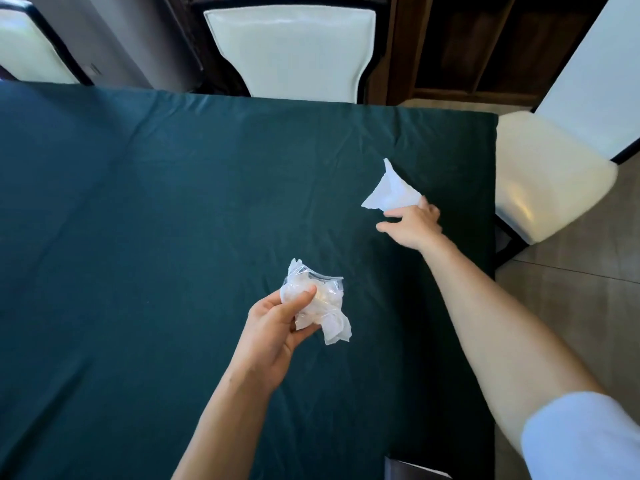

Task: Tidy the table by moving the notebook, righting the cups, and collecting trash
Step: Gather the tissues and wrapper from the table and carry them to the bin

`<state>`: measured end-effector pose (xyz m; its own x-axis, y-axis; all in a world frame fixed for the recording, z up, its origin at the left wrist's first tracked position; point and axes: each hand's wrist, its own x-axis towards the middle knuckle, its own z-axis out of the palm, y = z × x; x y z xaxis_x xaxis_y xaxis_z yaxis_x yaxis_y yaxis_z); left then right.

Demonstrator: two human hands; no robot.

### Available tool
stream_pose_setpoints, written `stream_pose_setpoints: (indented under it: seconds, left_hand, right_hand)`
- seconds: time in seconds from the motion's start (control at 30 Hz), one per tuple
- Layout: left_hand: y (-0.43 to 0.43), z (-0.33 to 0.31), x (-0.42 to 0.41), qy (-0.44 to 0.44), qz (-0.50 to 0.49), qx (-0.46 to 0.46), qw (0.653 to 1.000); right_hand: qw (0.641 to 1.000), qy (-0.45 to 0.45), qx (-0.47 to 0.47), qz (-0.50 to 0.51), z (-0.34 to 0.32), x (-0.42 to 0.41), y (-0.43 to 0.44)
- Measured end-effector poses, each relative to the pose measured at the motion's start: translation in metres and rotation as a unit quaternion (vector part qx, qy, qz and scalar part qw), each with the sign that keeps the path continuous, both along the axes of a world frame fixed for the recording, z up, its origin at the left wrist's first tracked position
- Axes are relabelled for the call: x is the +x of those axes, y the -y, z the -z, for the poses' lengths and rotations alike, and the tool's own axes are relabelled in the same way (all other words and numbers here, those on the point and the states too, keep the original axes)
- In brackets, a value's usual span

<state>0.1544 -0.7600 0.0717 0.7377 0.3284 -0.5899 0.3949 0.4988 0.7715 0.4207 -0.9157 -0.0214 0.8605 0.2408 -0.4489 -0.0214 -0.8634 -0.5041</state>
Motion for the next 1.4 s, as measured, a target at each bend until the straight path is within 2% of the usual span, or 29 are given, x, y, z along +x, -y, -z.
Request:
stream_pose_setpoints:
  seconds: [0.1, 0.2, 0.33, 0.47, 0.57, 0.67, 0.73, 0.83, 0.93, 1.07, 1.13, 1.3, 1.4]
  left_hand:
    - [-0.007, -0.003, -0.004, 0.004, -0.013, -0.001, 1.0]
    - [-0.015, -0.005, -0.012, 0.003, -0.019, -0.005, 1.0]
    - [-0.032, -0.014, -0.028, 0.001, -0.036, -0.002, 0.999]
    - [-0.056, -0.032, -0.051, 0.01, -0.09, 0.004, 0.996]
    - [-0.073, -0.049, -0.071, 0.019, -0.121, 0.014, 0.992]
    - [-0.093, -0.071, -0.101, 0.038, -0.136, 0.032, 0.989]
    - [-0.109, -0.089, -0.129, 0.051, -0.154, 0.051, 0.985]
    - [-0.133, -0.114, -0.176, 0.072, -0.188, 0.075, 0.977]
    - [-0.157, -0.135, -0.236, 0.105, -0.21, 0.112, 0.966]
    - [-0.181, -0.156, -0.323, 0.152, -0.249, 0.148, 0.945]
    - [-0.195, -0.16, -0.375, 0.17, -0.262, 0.158, 0.937]
    - [-0.238, -0.163, -0.507, 0.187, -0.354, 0.16, 0.902]
    - [-0.264, -0.162, -0.579, 0.22, -0.393, 0.135, 0.883]
  right_hand:
    - [1.0, -0.01, -0.02, -0.002, 0.005, 0.005, -0.009]
    - [0.999, 0.048, -0.001, 0.021, 0.005, 0.0, -0.016]
    - [0.974, 0.124, 0.168, 0.087, -0.01, -0.026, -0.03]
    - [0.934, 0.067, 0.325, 0.131, -0.058, -0.083, -0.065]
    - [0.88, -0.023, 0.467, 0.086, -0.098, -0.126, -0.087]
    - [0.785, -0.158, 0.599, 0.013, -0.143, -0.176, -0.107]
    - [0.741, -0.214, 0.636, -0.014, -0.174, -0.214, -0.122]
    - [0.699, -0.256, 0.661, -0.088, -0.218, -0.276, -0.149]
    - [0.702, -0.225, 0.652, -0.175, -0.255, -0.347, -0.182]
    - [0.767, -0.078, 0.582, -0.26, -0.282, -0.449, -0.227]
    - [0.784, -0.032, 0.55, -0.286, -0.289, -0.504, -0.253]
    - [0.809, 0.033, 0.459, -0.365, -0.294, -0.634, -0.326]
    - [0.804, 0.073, 0.429, -0.404, -0.291, -0.706, -0.368]
